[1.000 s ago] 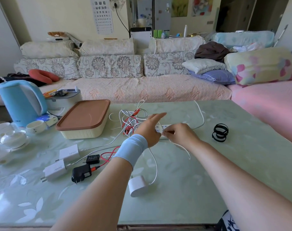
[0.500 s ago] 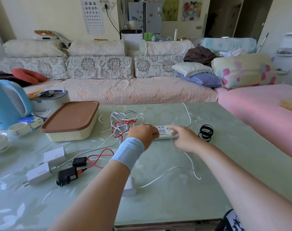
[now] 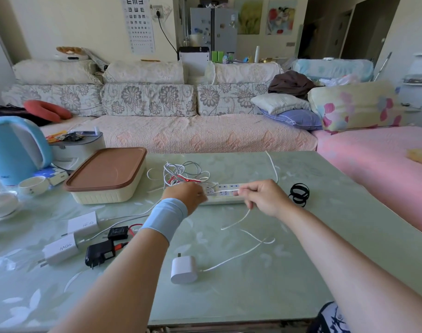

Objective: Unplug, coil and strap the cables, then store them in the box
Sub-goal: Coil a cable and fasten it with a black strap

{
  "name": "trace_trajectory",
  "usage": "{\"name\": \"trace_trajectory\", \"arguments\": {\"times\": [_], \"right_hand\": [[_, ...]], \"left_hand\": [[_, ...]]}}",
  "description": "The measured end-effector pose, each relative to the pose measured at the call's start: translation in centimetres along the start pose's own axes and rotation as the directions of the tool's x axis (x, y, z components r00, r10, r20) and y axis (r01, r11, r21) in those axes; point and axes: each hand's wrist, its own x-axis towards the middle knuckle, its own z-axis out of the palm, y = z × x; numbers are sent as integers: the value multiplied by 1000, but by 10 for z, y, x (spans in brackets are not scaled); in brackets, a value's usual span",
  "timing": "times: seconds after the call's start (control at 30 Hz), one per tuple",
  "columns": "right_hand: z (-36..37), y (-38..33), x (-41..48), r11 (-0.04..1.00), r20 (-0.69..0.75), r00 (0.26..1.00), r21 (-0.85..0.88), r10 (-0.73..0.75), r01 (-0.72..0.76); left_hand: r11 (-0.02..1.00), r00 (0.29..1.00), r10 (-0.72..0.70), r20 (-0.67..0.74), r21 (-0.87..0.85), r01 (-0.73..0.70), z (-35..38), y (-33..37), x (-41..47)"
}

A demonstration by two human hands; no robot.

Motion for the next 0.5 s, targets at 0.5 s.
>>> {"name": "trace_trajectory", "arguments": {"times": [0.5], "right_hand": [[63, -31, 3, 862, -17, 999, -506, 38, -42]], "left_hand": [[989, 990, 142, 22, 46, -143, 0, 41, -10]]}}
